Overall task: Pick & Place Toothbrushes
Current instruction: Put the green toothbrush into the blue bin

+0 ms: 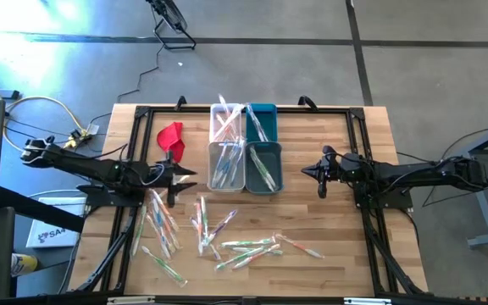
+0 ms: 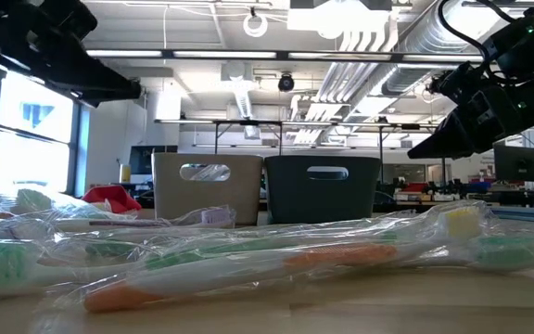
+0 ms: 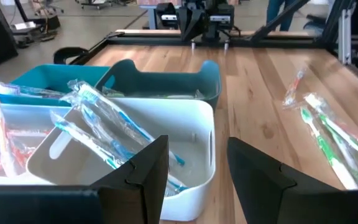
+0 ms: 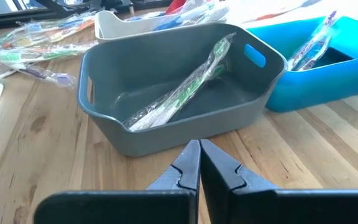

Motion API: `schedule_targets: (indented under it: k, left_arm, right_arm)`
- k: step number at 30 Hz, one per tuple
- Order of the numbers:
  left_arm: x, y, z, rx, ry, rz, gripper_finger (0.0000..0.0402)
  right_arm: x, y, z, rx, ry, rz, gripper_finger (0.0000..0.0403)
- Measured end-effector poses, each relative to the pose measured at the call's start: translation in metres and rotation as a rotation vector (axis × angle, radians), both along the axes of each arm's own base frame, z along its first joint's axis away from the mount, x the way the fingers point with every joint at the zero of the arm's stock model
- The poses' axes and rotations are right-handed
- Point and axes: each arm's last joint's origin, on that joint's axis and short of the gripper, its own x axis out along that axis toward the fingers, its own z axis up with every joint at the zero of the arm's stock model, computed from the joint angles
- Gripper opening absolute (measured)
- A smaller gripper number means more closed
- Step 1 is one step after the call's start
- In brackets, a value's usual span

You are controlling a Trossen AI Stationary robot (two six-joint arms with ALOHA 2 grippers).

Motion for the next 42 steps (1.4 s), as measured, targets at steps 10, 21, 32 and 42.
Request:
schedule_targets:
  k: [10,21,32,42]
  left_arm:
    - [-0.014,0.001,-0.008,-0.029,-0.063,-0.071,0.0159]
    - [-0.014,0.0,-0.008,-0.061,-0.07,-0.104,0.0159]
    - [-0.014,0.0,-0.008,-0.101,-0.073,-0.098,0.0159]
    - [-0.014,0.0,-0.009,-0.099,-0.069,-0.098,0.0159]
  right_arm:
    - [0.0,0.0,0.0,0.083,-0.019,-0.029,0.0003]
    - [0.001,0.0,0.002,0.122,-0.054,-0.043,0.0003]
    - [0.008,0.016,0.027,0.148,-0.312,0.077,0.0003]
    - [0.04,0.046,0.066,0.071,-0.211,0.09,0.0003]
